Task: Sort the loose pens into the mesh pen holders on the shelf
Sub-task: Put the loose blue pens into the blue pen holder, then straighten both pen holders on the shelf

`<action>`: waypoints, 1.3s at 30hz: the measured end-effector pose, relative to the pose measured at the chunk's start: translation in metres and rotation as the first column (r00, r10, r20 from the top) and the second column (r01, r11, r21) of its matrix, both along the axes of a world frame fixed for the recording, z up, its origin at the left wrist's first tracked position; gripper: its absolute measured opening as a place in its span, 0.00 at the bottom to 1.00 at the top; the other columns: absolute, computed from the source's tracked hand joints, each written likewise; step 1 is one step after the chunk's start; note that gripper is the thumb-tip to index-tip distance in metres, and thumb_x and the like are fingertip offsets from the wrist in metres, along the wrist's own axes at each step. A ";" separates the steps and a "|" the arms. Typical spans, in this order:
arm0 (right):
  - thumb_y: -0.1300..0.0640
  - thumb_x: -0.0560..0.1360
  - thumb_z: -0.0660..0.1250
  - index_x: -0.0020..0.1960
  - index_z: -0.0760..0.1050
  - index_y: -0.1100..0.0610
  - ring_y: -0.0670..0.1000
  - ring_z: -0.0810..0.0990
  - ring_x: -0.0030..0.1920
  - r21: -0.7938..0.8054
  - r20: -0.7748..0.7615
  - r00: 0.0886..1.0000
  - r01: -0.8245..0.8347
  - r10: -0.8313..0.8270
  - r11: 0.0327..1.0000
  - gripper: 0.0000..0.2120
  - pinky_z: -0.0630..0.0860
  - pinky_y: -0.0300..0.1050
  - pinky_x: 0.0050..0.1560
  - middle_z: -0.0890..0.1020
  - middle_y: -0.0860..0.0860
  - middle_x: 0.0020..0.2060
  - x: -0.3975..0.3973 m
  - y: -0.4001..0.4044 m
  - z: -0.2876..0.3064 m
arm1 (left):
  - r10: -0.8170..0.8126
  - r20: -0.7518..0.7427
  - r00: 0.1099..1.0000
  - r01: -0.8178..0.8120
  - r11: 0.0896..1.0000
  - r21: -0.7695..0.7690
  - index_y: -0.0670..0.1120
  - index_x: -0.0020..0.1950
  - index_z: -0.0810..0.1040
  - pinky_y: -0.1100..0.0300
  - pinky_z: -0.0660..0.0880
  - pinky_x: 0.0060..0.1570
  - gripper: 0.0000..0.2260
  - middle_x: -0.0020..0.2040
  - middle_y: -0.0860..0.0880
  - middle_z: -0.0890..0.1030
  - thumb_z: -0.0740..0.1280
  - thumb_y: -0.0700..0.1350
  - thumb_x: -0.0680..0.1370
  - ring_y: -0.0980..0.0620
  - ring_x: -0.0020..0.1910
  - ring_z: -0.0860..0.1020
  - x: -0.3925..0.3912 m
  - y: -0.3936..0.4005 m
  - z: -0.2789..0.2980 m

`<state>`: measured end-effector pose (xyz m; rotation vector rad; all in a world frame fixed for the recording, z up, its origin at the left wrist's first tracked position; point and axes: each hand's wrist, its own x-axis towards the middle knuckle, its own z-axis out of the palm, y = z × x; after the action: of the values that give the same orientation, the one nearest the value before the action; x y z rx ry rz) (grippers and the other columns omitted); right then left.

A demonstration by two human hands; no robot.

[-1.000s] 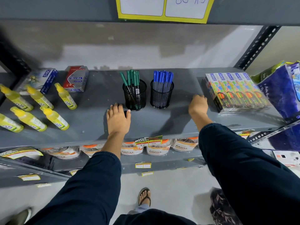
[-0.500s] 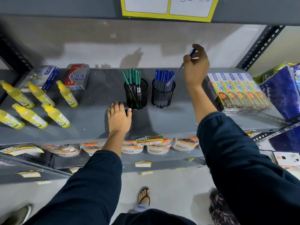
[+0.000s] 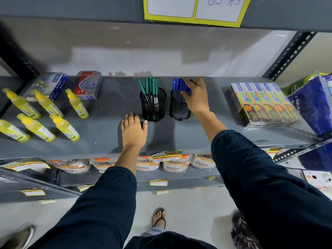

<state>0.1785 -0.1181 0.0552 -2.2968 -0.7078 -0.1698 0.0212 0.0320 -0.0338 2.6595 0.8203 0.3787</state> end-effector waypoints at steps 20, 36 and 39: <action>0.48 0.65 0.77 0.72 0.57 0.60 0.59 0.70 0.67 0.136 -0.327 0.942 0.130 -0.079 0.982 0.44 0.73 0.55 0.64 0.69 0.58 0.69 -0.031 -0.012 -0.013 | 0.116 0.292 0.949 0.048 0.865 -0.500 0.44 0.73 0.55 0.44 0.62 0.69 0.49 0.74 0.42 0.60 0.76 0.60 0.61 0.42 0.73 0.60 0.023 -0.001 0.051; 0.52 0.65 0.77 0.62 0.67 0.59 0.58 0.78 0.56 0.138 -0.272 0.960 0.101 -0.061 0.985 0.31 0.78 0.51 0.55 0.77 0.58 0.57 -0.060 -0.033 -0.012 | 0.130 0.277 0.952 0.020 0.877 -0.480 0.41 0.62 0.66 0.49 0.74 0.54 0.35 0.59 0.40 0.78 0.79 0.48 0.61 0.39 0.58 0.76 0.019 -0.024 0.064; 0.52 0.65 0.77 0.62 0.67 0.58 0.57 0.77 0.57 0.146 -0.283 0.958 0.095 -0.050 0.985 0.31 0.76 0.51 0.56 0.77 0.56 0.58 -0.071 -0.041 -0.012 | 0.108 0.270 0.957 0.039 0.872 -0.489 0.41 0.62 0.65 0.49 0.74 0.55 0.36 0.60 0.40 0.76 0.79 0.49 0.61 0.39 0.59 0.75 0.005 -0.030 0.065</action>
<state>0.1071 -0.1590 0.0428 -2.1385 -0.4492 0.0618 0.0263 0.0023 0.0315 2.0584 0.7514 0.4823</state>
